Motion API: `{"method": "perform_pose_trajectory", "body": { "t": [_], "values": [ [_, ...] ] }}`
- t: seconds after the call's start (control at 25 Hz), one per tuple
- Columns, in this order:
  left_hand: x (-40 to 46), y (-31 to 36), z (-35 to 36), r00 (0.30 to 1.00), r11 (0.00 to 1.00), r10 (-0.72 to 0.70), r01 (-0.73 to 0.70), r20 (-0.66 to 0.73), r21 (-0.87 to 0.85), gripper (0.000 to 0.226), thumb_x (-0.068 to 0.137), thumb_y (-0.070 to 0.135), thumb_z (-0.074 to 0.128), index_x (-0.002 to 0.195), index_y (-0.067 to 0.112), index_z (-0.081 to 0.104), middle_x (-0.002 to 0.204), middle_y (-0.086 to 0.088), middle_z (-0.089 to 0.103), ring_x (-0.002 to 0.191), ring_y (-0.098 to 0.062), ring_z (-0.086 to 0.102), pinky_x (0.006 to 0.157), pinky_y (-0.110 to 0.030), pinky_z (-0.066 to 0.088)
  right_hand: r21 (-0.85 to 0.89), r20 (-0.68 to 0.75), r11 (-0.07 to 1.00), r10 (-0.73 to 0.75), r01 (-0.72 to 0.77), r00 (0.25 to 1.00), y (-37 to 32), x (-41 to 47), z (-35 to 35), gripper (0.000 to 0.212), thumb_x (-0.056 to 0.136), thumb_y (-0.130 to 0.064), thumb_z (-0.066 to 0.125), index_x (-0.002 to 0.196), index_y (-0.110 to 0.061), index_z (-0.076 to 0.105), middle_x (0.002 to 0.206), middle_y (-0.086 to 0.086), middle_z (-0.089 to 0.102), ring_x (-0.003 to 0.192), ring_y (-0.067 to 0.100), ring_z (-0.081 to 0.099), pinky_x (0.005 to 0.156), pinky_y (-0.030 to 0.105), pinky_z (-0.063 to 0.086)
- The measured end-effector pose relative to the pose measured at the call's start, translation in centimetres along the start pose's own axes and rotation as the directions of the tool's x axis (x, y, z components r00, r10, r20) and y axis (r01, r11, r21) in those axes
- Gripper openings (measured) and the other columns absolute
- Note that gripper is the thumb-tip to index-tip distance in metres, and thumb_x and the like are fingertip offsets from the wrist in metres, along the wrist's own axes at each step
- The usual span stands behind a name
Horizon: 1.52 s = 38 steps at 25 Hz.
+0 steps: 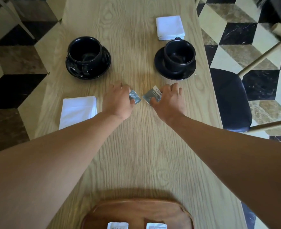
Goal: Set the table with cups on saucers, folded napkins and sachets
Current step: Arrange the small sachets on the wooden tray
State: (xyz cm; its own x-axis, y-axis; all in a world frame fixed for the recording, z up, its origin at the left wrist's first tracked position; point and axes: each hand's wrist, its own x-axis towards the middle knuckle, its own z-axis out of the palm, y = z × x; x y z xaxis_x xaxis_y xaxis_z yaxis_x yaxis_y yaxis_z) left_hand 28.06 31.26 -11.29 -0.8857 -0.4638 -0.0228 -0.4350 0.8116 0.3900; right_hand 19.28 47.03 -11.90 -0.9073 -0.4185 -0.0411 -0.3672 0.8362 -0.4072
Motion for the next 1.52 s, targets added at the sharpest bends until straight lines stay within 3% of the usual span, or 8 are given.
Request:
{"method": "perform_pose_trajectory", "body": {
  "t": [0.28,0.52,0.64,0.84,1.04,1.2,1.36,1.52],
  "values": [
    [-2.6,0.2,-0.9,0.965,0.883,-0.233,0.261,0.120,-0.391,0.015,0.087,0.007,0.067,0.091,0.016,0.056,0.084,0.005,0.060,0.080,-0.016,0.057,0.060,-0.021,0.035,0.346,0.213,0.933,0.021,-0.096,0.977,-0.7,-2.8,-1.1,0.018,0.089,-0.021,0.068,0.097,-0.024,0.051,0.084,-0.006,0.060,0.066,0.011,0.057,0.043,0.020,0.041],
    [-7.2,-0.2,-4.3,0.955,0.869,-0.191,0.272,0.225,-0.413,0.003,0.085,0.010,0.070,0.082,0.012,0.071,0.082,-0.005,0.073,0.076,-0.017,0.064,0.063,-0.025,0.050,0.457,0.353,0.857,0.069,-0.237,0.933,-2.6,-7.2,-2.9,0.011,0.092,-0.028,0.069,0.100,-0.022,0.065,0.093,-0.008,0.067,0.078,0.008,0.063,0.054,0.016,0.040],
    [-10.4,-0.4,-5.6,0.903,0.715,-0.321,0.428,0.284,-0.552,0.002,0.085,0.013,0.074,0.084,0.014,0.073,0.083,-0.006,0.074,0.083,-0.028,0.073,0.074,-0.045,0.063,0.493,0.346,0.810,0.152,-0.317,0.926,-3.2,-10.1,-3.9,0.012,0.095,-0.030,0.067,0.093,-0.019,0.068,0.083,-0.005,0.065,0.069,0.012,0.060,0.054,0.023,0.043],
    [-15.6,-0.3,-7.7,0.798,0.443,-0.471,0.582,0.375,-0.682,0.021,0.081,-0.002,0.069,0.086,0.016,0.062,0.099,-0.013,0.070,0.093,-0.033,0.072,0.074,-0.046,0.064,0.522,0.372,0.749,0.231,-0.408,0.899,-3.9,-15.7,-5.9,0.021,0.093,-0.027,0.069,0.075,-0.019,0.063,0.073,-0.001,0.062,0.064,0.017,0.057,0.057,0.030,0.047],
    [-20.9,0.4,-9.4,0.723,0.201,-0.479,0.643,0.498,-0.739,0.038,0.077,-0.019,0.061,0.096,0.014,0.065,0.098,-0.009,0.063,0.088,-0.030,0.070,0.074,-0.046,0.064,0.552,0.379,0.684,0.303,-0.476,0.874,-4.3,-21.5,-7.1,0.031,0.091,-0.024,0.071,0.065,-0.016,0.056,0.063,0.002,0.056,0.063,0.022,0.055,0.059,0.038,0.046],
    [-24.7,0.4,-9.2,0.674,0.244,-0.503,0.711,0.540,-0.660,0.024,0.083,-0.013,0.060,0.086,0.010,0.067,0.092,-0.009,0.068,0.093,-0.032,0.069,0.065,-0.036,0.063,0.521,0.453,0.677,0.297,-0.520,0.841,-3.6,-26.1,-6.5,0.029,0.090,-0.030,0.072,0.072,-0.010,0.060,0.063,0.003,0.055,0.059,0.018,0.055,0.058,0.033,0.044],
    [-27.5,0.4,-8.6,0.642,0.311,-0.586,0.742,0.495,-0.594,0.017,0.083,-0.002,0.068,0.084,0.013,0.063,0.098,-0.010,0.068,0.092,-0.026,0.066,0.084,-0.045,0.060,0.519,0.471,0.666,0.300,-0.536,0.829,-1.8,-28.7,-6.0,0.020,0.089,-0.035,0.071,0.083,-0.016,0.071,0.070,0.007,0.068,0.061,0.015,0.058,0.053,0.027,0.046],
    [-31.6,1.4,-8.4,0.603,0.284,-0.646,0.759,0.469,-0.585,0.017,0.084,0.000,0.069,0.087,0.017,0.065,0.097,-0.005,0.072,0.086,-0.017,0.068,0.059,-0.028,0.053,0.528,0.467,0.640,0.330,-0.558,0.820,-0.6,-31.5,-5.8,0.015,0.087,-0.041,0.074,0.075,-0.035,0.069,0.062,-0.011,0.067,0.046,-0.003,0.057,0.039,0.016,0.045]
  ]
}}
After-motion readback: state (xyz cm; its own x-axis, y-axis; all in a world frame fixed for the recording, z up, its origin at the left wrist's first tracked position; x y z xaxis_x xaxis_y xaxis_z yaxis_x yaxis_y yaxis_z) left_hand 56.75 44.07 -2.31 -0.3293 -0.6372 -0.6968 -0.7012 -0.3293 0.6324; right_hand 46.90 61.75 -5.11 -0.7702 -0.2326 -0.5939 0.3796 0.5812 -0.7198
